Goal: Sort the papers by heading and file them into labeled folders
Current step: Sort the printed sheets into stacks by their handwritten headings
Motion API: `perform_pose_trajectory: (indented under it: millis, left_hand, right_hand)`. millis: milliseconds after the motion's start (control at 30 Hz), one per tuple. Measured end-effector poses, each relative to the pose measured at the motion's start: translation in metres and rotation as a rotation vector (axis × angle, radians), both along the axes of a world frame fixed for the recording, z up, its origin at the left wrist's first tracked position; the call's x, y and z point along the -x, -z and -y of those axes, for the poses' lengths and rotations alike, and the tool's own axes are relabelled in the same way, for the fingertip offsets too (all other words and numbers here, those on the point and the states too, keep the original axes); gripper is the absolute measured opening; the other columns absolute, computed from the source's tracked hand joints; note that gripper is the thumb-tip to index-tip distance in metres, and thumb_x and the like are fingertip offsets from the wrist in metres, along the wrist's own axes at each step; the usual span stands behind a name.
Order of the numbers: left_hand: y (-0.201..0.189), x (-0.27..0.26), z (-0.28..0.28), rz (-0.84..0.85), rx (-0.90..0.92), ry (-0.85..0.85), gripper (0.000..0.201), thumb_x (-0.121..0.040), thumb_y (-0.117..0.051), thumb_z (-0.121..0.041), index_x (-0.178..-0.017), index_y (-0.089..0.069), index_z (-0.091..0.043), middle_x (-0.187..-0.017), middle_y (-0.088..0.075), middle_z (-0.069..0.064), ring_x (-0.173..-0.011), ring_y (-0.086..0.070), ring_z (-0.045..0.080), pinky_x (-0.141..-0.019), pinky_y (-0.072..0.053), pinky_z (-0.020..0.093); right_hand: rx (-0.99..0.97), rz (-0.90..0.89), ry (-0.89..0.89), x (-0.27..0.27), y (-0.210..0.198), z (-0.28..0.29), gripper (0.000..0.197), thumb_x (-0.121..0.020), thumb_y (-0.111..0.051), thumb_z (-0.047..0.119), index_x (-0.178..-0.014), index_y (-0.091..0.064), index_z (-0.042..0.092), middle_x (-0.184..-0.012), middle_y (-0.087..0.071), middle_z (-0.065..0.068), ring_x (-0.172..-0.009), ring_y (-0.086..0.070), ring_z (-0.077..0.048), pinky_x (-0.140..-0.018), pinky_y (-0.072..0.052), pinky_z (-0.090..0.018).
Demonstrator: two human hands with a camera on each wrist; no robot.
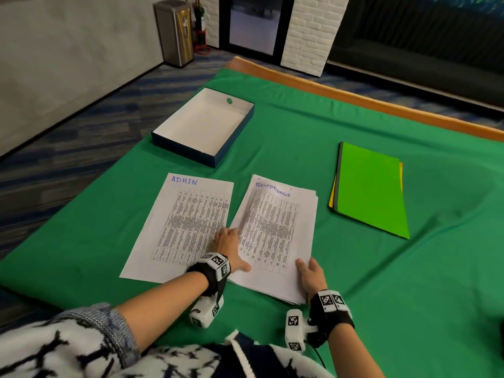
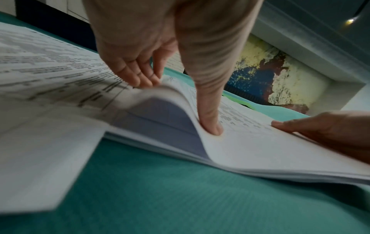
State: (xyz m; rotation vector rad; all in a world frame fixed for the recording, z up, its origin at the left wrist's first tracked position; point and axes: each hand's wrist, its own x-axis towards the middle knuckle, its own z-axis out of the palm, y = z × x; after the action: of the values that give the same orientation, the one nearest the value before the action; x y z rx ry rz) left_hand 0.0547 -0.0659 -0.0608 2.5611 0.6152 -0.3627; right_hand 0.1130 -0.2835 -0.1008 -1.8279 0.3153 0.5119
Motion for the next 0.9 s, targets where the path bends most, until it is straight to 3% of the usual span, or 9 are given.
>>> perform_pose_trajectory:
  millis: [133,233,300,367,500,567,700,900]
  left_hand:
    - [0.003,0.006,0.004,0.258,0.152,-0.068,0.083,-0.061,-0.085,-0.025,-0.129,-0.037,-0.012,-0.128,-0.045,0.007,-0.114,-0.049,0.022,-0.096,-0.043,0.028]
    - [-0.005,0.008,-0.004,0.394,0.260,-0.181,0.056,-0.071,-0.079,-0.022,-0.119,-0.053,-0.008,-0.102,-0.066,0.008,-0.091,-0.062,0.018,-0.086,-0.051,0.026]
    - [-0.009,0.008,-0.010,0.410,0.287,-0.239,0.046,-0.072,-0.079,-0.023,-0.112,-0.063,-0.006,-0.086,-0.070,0.007,-0.080,-0.064,0.018,-0.083,-0.052,0.026]
    - [-0.009,0.009,-0.013,0.389,0.306,-0.247,0.043,-0.074,-0.077,-0.020,-0.112,-0.064,-0.003,-0.084,-0.071,0.010,-0.080,-0.066,0.019,-0.085,-0.052,0.026]
    - [-0.007,0.009,-0.012,0.350,0.282,-0.172,0.040,-0.082,-0.069,-0.014,-0.118,-0.060,-0.001,-0.098,-0.071,0.014,-0.089,-0.067,0.022,-0.087,-0.045,0.018]
    - [-0.007,0.009,-0.009,0.341,0.263,-0.107,0.038,-0.086,-0.064,-0.010,-0.123,-0.058,-0.004,-0.094,-0.070,0.015,-0.078,-0.065,0.020,-0.088,-0.048,0.021]
    - [-0.006,0.012,-0.007,0.309,0.172,-0.029,0.049,-0.092,-0.051,-0.001,-0.137,-0.042,-0.019,-0.088,-0.067,0.013,-0.063,-0.056,0.012,-0.077,-0.057,0.029]
    - [-0.011,0.010,-0.005,0.265,0.100,0.008,0.046,-0.094,-0.048,-0.001,-0.137,-0.044,-0.016,-0.081,-0.066,0.011,-0.065,-0.062,0.019,-0.069,-0.059,0.033]
  right_hand:
    - [0.015,0.013,-0.010,0.000,0.004,0.001,0.021,-0.094,-0.052,0.015,-0.112,-0.055,0.004,-0.118,-0.062,-0.014,-0.104,-0.061,-0.031,-0.097,-0.046,-0.048]
    - [0.018,0.024,-0.021,0.000,0.004,0.001,0.015,-0.094,-0.052,0.016,-0.106,-0.055,0.007,-0.116,-0.063,-0.015,-0.102,-0.061,-0.030,-0.096,-0.047,-0.048]
    - [0.027,0.031,-0.023,-0.001,0.005,0.001,0.019,-0.094,-0.052,0.016,-0.109,-0.055,0.006,-0.115,-0.063,-0.014,-0.102,-0.061,-0.030,-0.096,-0.047,-0.048]
    - [0.029,0.028,-0.020,-0.001,0.006,0.001,0.023,-0.094,-0.052,0.017,-0.112,-0.056,0.004,-0.115,-0.063,-0.014,-0.102,-0.062,-0.031,-0.096,-0.048,-0.048]
    - [0.020,0.028,-0.016,-0.001,0.006,0.000,0.016,-0.094,-0.052,0.017,-0.106,-0.056,0.008,-0.114,-0.064,-0.014,-0.101,-0.062,-0.031,-0.095,-0.048,-0.049]
    - [0.006,0.030,-0.011,0.000,0.005,0.000,0.014,-0.094,-0.052,0.015,-0.106,-0.056,0.008,-0.113,-0.064,-0.014,-0.101,-0.062,-0.031,-0.095,-0.048,-0.048]
    - [0.012,0.033,-0.014,0.000,0.004,0.000,0.014,-0.094,-0.052,0.016,-0.105,-0.056,0.010,-0.116,-0.063,-0.015,-0.101,-0.062,-0.030,-0.095,-0.048,-0.049]
    - [0.017,0.022,-0.014,0.001,0.002,0.000,0.016,-0.094,-0.052,0.017,-0.107,-0.055,0.008,-0.115,-0.063,-0.014,-0.102,-0.062,-0.031,-0.095,-0.048,-0.048]
